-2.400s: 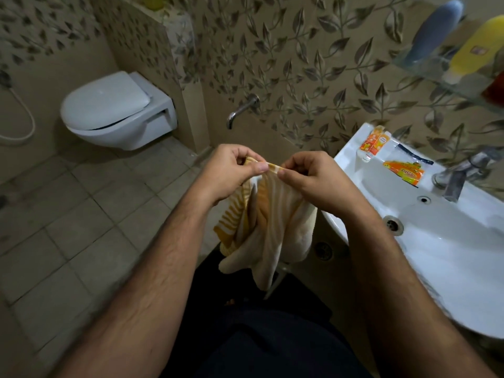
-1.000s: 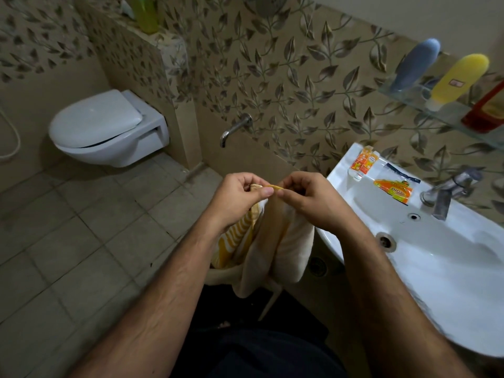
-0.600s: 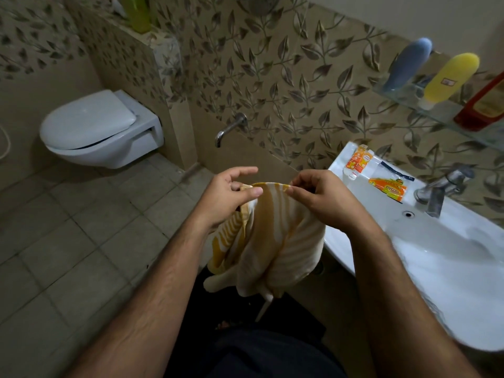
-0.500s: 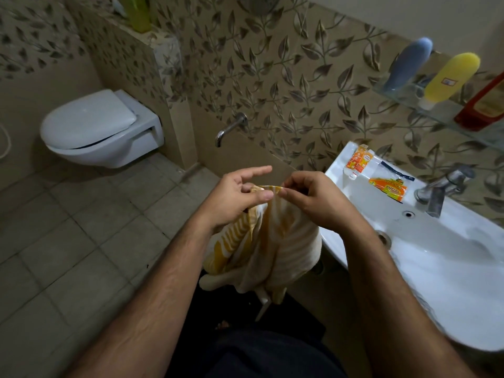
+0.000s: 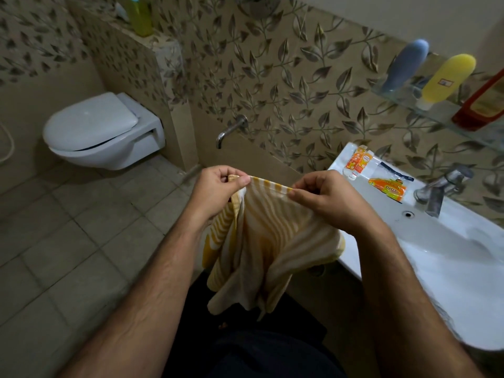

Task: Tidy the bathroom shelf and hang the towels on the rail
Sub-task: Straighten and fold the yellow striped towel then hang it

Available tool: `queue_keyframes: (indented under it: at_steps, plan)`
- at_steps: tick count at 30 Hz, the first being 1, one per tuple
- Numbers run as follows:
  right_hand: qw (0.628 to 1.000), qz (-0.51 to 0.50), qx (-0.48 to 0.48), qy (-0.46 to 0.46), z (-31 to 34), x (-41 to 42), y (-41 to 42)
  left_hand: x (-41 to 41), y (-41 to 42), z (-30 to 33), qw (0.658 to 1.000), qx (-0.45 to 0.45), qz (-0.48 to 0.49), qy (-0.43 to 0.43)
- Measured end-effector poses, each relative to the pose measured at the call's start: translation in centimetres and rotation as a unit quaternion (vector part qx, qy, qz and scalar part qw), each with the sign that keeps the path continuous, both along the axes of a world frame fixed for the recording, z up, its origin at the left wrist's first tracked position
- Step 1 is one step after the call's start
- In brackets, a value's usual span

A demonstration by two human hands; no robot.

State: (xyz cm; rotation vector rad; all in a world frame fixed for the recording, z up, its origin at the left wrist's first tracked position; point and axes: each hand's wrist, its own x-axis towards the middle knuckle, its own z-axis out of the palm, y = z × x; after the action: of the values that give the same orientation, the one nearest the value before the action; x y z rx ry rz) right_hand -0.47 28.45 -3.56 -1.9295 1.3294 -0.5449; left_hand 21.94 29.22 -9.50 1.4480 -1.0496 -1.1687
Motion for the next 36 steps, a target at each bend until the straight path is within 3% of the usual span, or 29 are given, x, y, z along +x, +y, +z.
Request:
queue_keyframes:
  at_steps: [5,8,17,21,24,28,32,36]
  plan:
    - [1.000,-0.009,-0.028,-0.003,-0.4,0.5,-0.3,-0.7,1.0,2.0,0.984,0.010,-0.151,0.092]
    - [0.999,0.023,-0.030,0.002,-0.8,1.5,-0.2,-1.7,1.4,2.7,0.977,-0.006,-0.201,0.066]
    - [1.000,0.020,-0.004,0.013,-0.5,1.7,0.1,-1.3,0.5,1.1,0.989,-0.006,-0.118,-0.092]
    - [1.000,-0.002,-0.005,0.027,0.3,0.5,0.2,-0.1,-0.1,0.7,0.995,-0.010,-0.037,-0.095]
    - [1.000,-0.020,-0.012,0.012,0.5,0.0,0.0,-0.3,0.1,1.0,0.990,0.006,-0.076,-0.119]
    - [0.999,-0.028,-0.023,0.004,0.2,0.4,-0.3,-1.6,0.9,1.7,0.990,-0.010,-0.128,-0.050]
    - [1.000,-0.001,-0.021,0.000,-0.2,1.2,-0.3,-2.7,0.7,2.5,0.979,-0.037,-0.196,-0.037]
    - [0.997,-0.008,0.021,-0.072,-0.5,1.1,-0.2,-2.5,0.4,2.0,0.984,-0.035,-0.152,-0.081]
